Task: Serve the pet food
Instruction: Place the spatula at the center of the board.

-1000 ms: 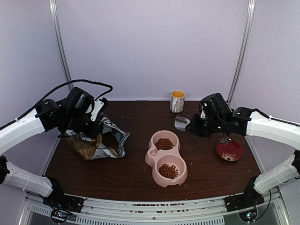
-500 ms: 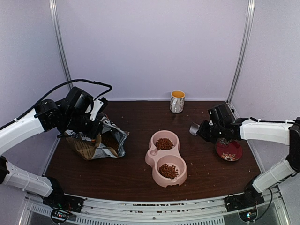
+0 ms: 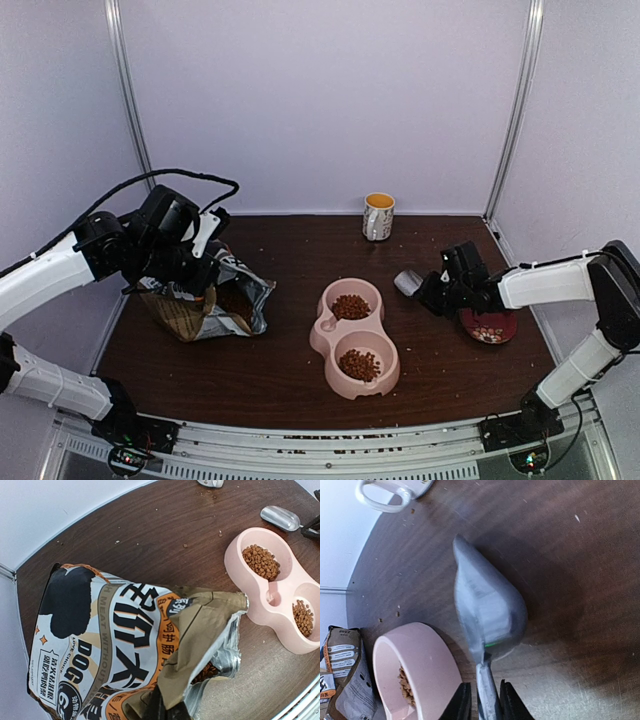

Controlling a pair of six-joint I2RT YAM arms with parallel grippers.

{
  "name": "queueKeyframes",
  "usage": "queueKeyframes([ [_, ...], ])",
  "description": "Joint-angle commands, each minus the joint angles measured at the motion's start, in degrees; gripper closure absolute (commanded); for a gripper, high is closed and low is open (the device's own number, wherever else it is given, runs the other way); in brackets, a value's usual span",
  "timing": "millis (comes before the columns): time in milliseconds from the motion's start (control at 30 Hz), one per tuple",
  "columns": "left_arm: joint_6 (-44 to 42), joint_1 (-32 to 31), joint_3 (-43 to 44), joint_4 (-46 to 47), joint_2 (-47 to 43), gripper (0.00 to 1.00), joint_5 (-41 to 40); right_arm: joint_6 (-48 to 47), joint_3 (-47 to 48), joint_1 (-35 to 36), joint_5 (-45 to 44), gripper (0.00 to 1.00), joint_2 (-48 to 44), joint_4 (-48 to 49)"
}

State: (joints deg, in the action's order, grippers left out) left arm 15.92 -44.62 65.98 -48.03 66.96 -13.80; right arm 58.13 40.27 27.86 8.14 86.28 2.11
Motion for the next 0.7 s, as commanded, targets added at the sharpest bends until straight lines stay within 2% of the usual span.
queueKeyframes([
  [0, -0.9, 0.2, 1.1, 6.2, -1.1, 1.0, -2.7, 0.3, -3.1, -0.3, 1.6, 0.76, 1.4, 0.5],
  [400, -1.0, 0.2, 1.1, 6.2, -0.8, 1.0, -3.2, -1.4, -7.5, 0.0, 1.8, 0.47, 0.2, 1.3],
  [667, -1.0, 0.2, 1.2, 6.0, -0.6, 1.0, -3.9, -5.5, -6.3, 2.5, -2.3, 0.05, -2.3, -6.7],
])
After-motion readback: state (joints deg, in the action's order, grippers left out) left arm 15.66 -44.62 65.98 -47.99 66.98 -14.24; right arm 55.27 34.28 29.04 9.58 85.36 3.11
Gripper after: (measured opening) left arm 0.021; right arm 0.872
